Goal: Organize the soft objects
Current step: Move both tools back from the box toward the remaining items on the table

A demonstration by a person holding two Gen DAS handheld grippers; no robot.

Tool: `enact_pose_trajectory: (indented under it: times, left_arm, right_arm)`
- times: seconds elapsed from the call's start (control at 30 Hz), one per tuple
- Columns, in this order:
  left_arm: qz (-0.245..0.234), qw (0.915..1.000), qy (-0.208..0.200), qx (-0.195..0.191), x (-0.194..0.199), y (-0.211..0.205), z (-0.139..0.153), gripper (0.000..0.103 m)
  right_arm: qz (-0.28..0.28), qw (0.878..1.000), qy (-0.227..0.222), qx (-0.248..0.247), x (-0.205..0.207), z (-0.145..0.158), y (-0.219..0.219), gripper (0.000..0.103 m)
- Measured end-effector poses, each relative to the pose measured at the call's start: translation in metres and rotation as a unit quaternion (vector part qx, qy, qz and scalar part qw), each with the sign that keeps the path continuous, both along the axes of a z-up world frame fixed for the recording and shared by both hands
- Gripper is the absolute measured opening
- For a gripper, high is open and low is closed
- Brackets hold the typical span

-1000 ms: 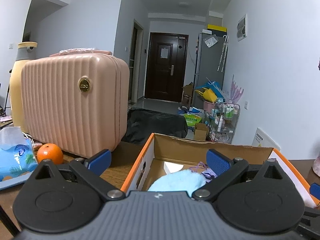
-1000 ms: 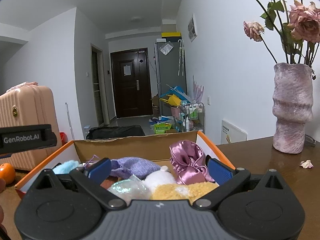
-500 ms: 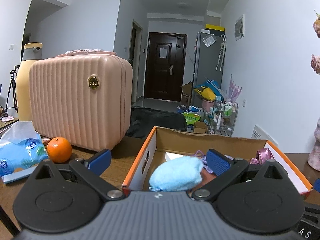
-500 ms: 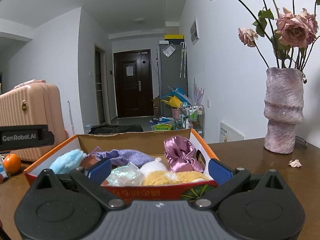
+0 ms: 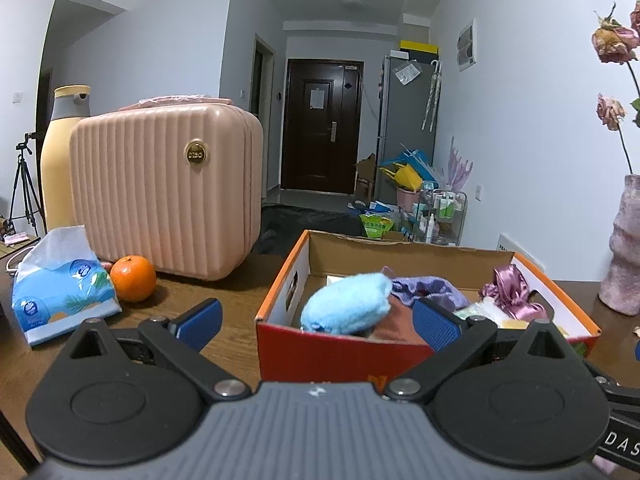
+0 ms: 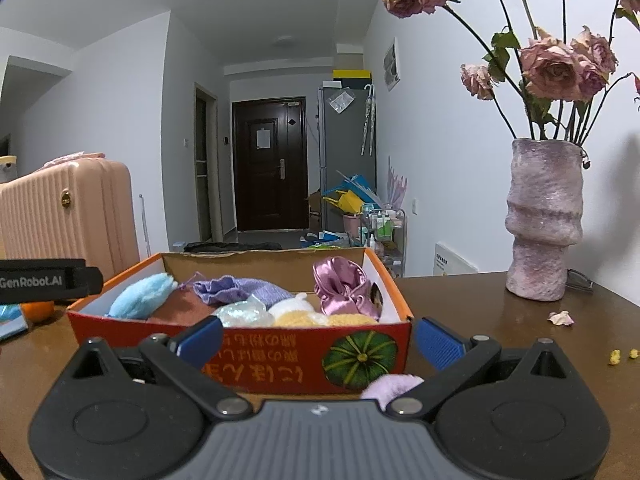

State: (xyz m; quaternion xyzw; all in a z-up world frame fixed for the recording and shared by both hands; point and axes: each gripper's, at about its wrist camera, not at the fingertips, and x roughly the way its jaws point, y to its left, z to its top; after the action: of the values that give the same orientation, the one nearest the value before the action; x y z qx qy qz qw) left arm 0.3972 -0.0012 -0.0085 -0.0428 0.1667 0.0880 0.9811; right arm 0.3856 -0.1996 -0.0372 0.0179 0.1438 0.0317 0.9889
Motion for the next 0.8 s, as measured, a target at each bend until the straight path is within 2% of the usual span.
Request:
enact_pose_trajectory:
  times: [0.8]
  left_arm:
    - [-0.067, 0.9971, 0.031, 0.021, -0.078, -0.025, -0.012, 0.103]
  right_arm:
    - [0.025, 0.999, 0.022, -0.042, -0.084, -0.005, -0.032, 0.103]
